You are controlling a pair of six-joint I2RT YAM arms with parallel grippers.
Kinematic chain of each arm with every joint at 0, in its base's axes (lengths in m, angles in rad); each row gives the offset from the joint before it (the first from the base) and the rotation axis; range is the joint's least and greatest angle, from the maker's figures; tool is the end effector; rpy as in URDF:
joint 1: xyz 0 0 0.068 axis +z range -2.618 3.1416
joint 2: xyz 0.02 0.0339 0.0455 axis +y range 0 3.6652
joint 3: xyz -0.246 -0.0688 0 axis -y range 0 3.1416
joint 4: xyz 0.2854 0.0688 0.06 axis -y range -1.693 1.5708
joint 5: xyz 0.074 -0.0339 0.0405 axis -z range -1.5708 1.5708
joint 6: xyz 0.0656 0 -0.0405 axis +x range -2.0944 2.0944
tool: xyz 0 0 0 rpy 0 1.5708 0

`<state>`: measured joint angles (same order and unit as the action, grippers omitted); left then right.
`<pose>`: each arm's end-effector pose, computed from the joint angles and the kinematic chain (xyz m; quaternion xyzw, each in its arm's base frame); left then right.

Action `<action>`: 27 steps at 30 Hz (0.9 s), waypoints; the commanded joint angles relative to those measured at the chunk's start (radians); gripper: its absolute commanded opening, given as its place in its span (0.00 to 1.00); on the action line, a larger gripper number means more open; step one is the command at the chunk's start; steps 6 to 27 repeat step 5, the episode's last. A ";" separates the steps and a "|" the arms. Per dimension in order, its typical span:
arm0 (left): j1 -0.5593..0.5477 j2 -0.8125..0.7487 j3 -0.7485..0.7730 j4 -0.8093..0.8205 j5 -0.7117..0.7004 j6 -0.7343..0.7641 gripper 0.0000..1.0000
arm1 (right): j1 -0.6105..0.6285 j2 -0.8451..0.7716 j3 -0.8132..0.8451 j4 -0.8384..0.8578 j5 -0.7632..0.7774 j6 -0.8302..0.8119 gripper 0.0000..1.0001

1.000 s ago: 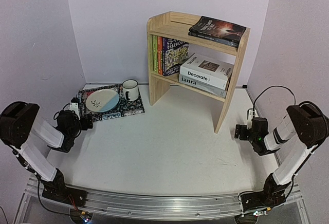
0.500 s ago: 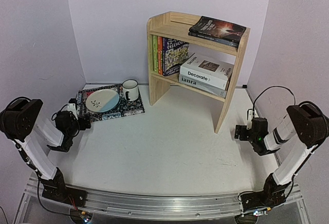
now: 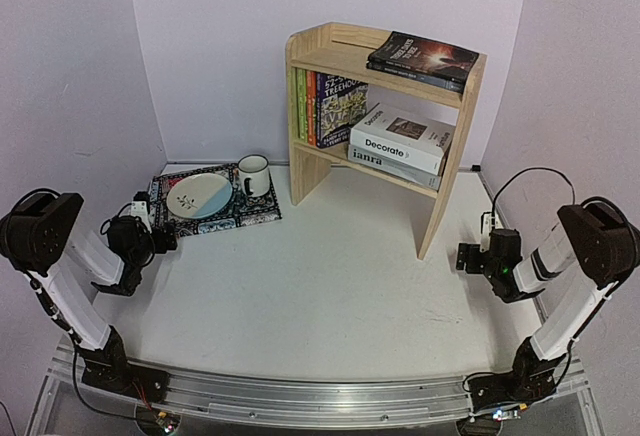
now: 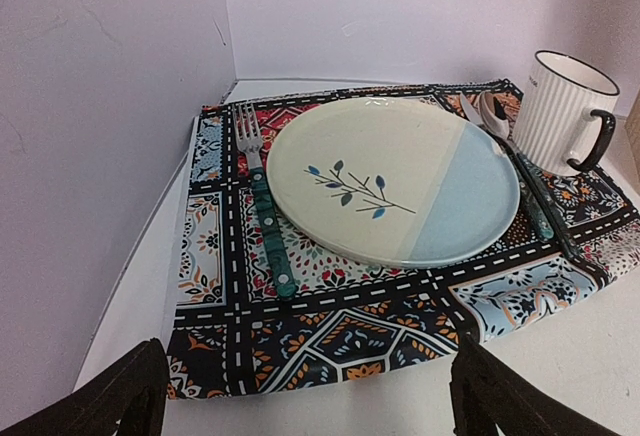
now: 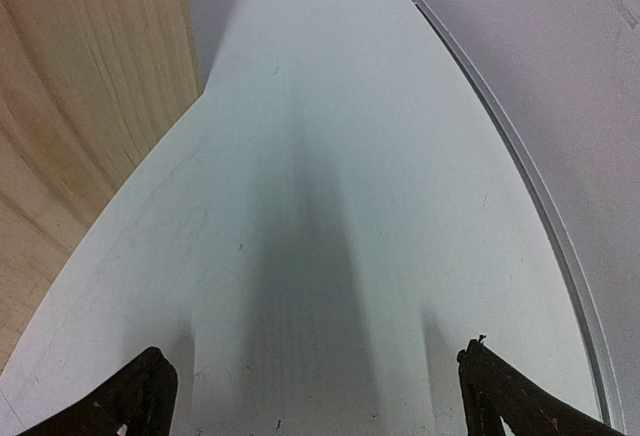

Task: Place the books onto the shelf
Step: Reset both arms

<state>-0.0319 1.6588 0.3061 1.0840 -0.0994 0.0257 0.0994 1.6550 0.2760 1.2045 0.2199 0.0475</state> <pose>0.2963 -0.0029 0.0559 -0.0072 0.7950 0.0376 0.6054 0.2899 0.0145 0.0659 0.0508 0.7630 -0.0369 0.6434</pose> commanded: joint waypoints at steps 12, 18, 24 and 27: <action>0.003 0.005 0.016 0.056 0.001 -0.004 1.00 | -0.004 0.002 0.017 0.009 -0.003 -0.013 0.98; 0.003 0.005 0.016 0.056 0.001 -0.004 1.00 | -0.004 0.002 0.017 0.009 -0.003 -0.013 0.98; 0.003 0.005 0.016 0.056 0.001 -0.004 1.00 | -0.004 0.002 0.017 0.009 -0.003 -0.013 0.98; 0.003 0.005 0.016 0.056 0.001 -0.004 1.00 | -0.004 0.002 0.017 0.009 -0.003 -0.013 0.98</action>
